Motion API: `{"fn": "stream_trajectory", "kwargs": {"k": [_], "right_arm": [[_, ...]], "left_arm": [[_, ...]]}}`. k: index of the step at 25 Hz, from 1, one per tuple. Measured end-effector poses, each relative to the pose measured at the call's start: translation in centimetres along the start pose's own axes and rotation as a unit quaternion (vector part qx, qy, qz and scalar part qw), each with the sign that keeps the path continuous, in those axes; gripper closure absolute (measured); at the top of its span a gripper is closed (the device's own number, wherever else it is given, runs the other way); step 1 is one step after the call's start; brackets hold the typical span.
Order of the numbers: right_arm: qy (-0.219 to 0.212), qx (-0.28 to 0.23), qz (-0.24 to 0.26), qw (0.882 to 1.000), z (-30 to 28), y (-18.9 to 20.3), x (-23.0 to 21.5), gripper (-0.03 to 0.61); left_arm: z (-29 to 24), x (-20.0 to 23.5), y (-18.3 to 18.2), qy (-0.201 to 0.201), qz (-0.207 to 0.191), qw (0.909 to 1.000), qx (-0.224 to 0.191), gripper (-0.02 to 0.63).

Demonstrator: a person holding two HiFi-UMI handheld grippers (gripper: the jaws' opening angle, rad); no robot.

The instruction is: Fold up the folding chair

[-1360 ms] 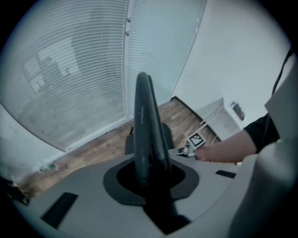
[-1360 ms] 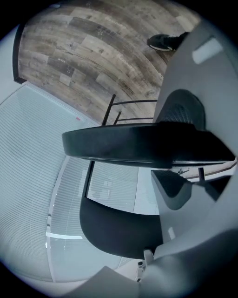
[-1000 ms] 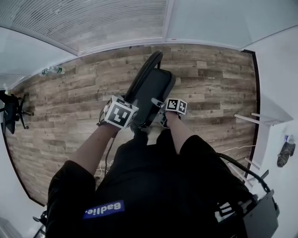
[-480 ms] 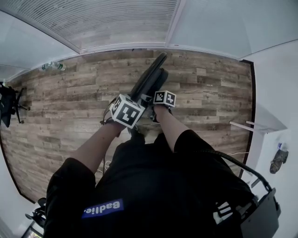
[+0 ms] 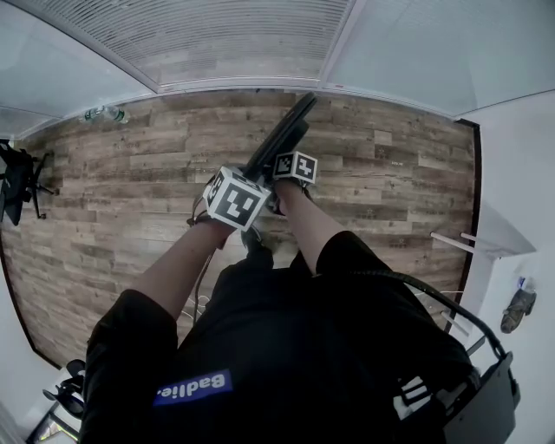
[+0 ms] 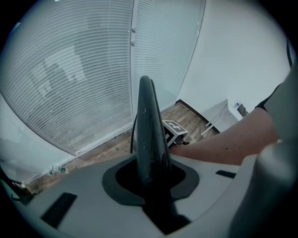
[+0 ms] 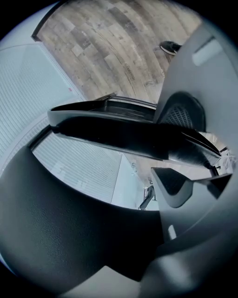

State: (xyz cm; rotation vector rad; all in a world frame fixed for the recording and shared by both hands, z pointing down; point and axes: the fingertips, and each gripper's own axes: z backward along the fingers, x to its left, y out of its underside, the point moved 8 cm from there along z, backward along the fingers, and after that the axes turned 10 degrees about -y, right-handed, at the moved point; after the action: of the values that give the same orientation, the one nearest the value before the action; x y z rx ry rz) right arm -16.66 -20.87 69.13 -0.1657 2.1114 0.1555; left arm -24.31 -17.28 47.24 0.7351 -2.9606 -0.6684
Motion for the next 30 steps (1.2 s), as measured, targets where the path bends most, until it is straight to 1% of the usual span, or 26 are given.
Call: {"fn": "stream_trajectory", "kwargs": {"k": [2, 5, 7, 10, 14, 18, 23, 27, 30], "right_arm": [[0.001, 0.012, 0.018, 1.000, -0.5, -0.2, 0.4, 0.368], [0.005, 0.041, 0.059, 0.997, -0.9, -0.2, 0.9, 0.368], [0.011, 0.048, 0.076, 0.996, -0.9, -0.1, 1.1, 0.367], [0.018, 0.038, 0.079, 0.996, -0.3, 0.3, 0.6, 0.368], [0.020, 0.036, 0.074, 0.996, 0.8, 0.7, 0.0, 0.368], [0.011, 0.043, 0.082, 0.996, 2.0, 1.1, 0.1, 0.368], [0.003, 0.045, 0.122, 0.991, 6.7, 2.4, 0.0, 0.370], [0.004, 0.010, 0.137, 0.990, 12.8, 3.2, -0.8, 0.391], [0.011, -0.020, 0.152, 0.988, 17.3, 3.8, -1.1, 0.422]], "left_arm": [[0.0, 0.9, 0.0, -0.001, 0.003, 1.0000, -0.003, 0.537], [0.1, 1.9, -0.1, -0.002, 0.000, 1.0000, -0.002, 0.537], [0.1, 2.8, -0.1, -0.003, 0.003, 1.0000, 0.000, 0.537], [0.1, 4.0, 0.1, -0.007, 0.004, 1.0000, 0.003, 0.537], [-0.3, 4.2, 0.4, 0.014, 0.016, 0.9997, 0.008, 0.537], [-0.5, 4.5, 0.3, 0.009, 0.011, 0.9999, 0.005, 0.537], [-0.2, 4.7, 0.5, -0.004, 0.000, 1.0000, 0.002, 0.538], [0.2, 4.3, 0.7, -0.020, -0.015, 0.9997, -0.005, 0.538], [0.4, 4.2, 0.7, -0.023, -0.019, 0.9995, -0.008, 0.538]]}}
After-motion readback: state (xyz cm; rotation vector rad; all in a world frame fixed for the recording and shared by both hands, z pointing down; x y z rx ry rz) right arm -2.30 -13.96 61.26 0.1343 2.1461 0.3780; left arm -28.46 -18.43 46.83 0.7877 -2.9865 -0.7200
